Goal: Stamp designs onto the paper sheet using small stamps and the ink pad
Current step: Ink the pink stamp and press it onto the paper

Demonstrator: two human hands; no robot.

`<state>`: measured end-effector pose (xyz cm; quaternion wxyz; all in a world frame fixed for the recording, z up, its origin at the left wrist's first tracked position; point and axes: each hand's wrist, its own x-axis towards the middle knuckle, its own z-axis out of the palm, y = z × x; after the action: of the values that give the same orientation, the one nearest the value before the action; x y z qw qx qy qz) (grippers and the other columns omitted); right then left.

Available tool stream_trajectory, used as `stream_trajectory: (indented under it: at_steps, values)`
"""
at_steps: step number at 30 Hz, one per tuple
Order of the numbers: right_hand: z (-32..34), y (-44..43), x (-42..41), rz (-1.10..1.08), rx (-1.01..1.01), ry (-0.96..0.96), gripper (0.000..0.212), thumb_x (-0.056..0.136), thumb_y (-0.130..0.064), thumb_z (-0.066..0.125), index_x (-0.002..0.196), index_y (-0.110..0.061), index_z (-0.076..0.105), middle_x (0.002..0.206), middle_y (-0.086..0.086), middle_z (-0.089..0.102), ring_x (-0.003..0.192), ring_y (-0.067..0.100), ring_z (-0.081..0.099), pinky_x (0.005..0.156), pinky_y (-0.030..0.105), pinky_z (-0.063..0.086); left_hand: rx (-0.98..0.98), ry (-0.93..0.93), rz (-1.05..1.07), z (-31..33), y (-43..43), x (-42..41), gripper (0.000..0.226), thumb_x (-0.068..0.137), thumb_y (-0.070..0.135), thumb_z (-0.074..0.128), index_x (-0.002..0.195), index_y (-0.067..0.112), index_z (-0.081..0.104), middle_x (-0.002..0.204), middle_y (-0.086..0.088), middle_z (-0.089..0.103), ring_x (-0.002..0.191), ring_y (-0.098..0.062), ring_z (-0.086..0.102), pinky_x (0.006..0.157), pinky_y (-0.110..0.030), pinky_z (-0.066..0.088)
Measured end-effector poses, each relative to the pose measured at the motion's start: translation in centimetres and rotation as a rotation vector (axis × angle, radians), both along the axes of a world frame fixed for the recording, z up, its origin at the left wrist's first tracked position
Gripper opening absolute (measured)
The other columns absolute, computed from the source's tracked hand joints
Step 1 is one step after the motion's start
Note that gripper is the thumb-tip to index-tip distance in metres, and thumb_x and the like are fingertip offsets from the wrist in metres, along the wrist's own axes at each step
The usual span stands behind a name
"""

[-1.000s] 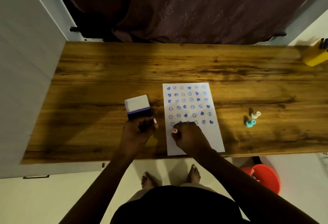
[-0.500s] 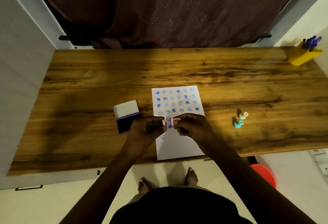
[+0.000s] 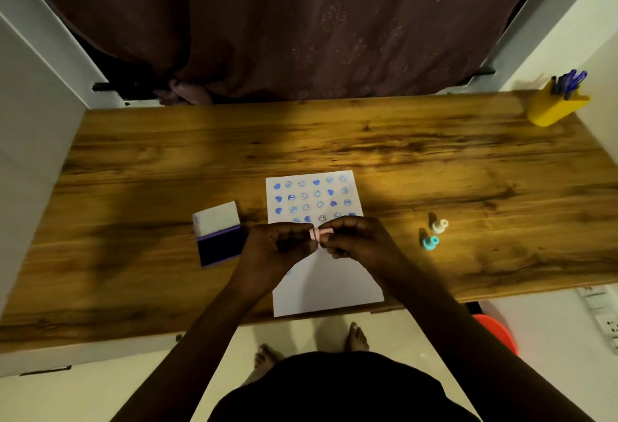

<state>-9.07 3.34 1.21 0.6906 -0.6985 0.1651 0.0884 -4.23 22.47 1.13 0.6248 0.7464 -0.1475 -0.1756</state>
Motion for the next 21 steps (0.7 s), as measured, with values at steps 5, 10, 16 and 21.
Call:
stream_trajectory:
  at_steps: [5, 10, 16, 21]
  values:
    - [0.4, -1.3, 0.2, 0.078, -0.029, 0.013, 0.031, 0.088, -0.027, 0.079, 0.113, -0.01, 0.072, 0.097, 0.005, 0.077, 0.084, 0.016, 0.074, 0.073, 0.025, 0.059, -0.014, -0.01, -0.018, 0.8, -1.1, -0.1, 0.055, 0.083, 0.005, 0.079, 0.108, 0.053, 0.071, 0.115, 0.025, 0.074, 0.115, -0.002, 0.069, 0.093, -0.02, 0.057]
    - [0.3, -2.3, 0.1, 0.096, -0.005, 0.046, 0.031, 0.092, -0.028, 0.073, 0.116, -0.008, 0.067, 0.084, 0.004, 0.076, 0.072, 0.012, 0.072, 0.067, 0.024, 0.057, -0.027, -0.039, -0.009, 0.5, -2.0, -0.4, 0.059, 0.081, 0.008, 0.081, 0.107, 0.059, 0.069, 0.118, 0.02, 0.075, 0.114, -0.005, 0.07, 0.093, -0.025, 0.058]
    - [0.6, -4.7, -0.1, 0.111, -0.099, 0.074, 0.032, 0.089, -0.037, 0.073, 0.104, -0.009, 0.073, 0.084, 0.003, 0.077, 0.07, 0.008, 0.069, 0.067, 0.02, 0.054, -0.015, -0.038, -0.018, -0.3, -4.2, -0.7, 0.048, 0.079, 0.004, 0.082, 0.112, 0.037, 0.073, 0.116, 0.025, 0.074, 0.113, -0.002, 0.07, 0.092, -0.023, 0.058]
    - [1.3, -7.7, 0.3, 0.078, -0.247, 0.052, 0.022, 0.087, -0.031, 0.077, 0.1, -0.012, 0.076, 0.081, -0.008, 0.076, 0.071, -0.001, 0.07, 0.063, 0.013, 0.053, 0.05, 0.057, 0.053, -1.1, -7.0, -0.7, 0.044, 0.076, 0.006, 0.086, 0.103, 0.037, 0.071, 0.098, 0.015, 0.08, 0.094, -0.007, 0.076, 0.087, -0.025, 0.06]
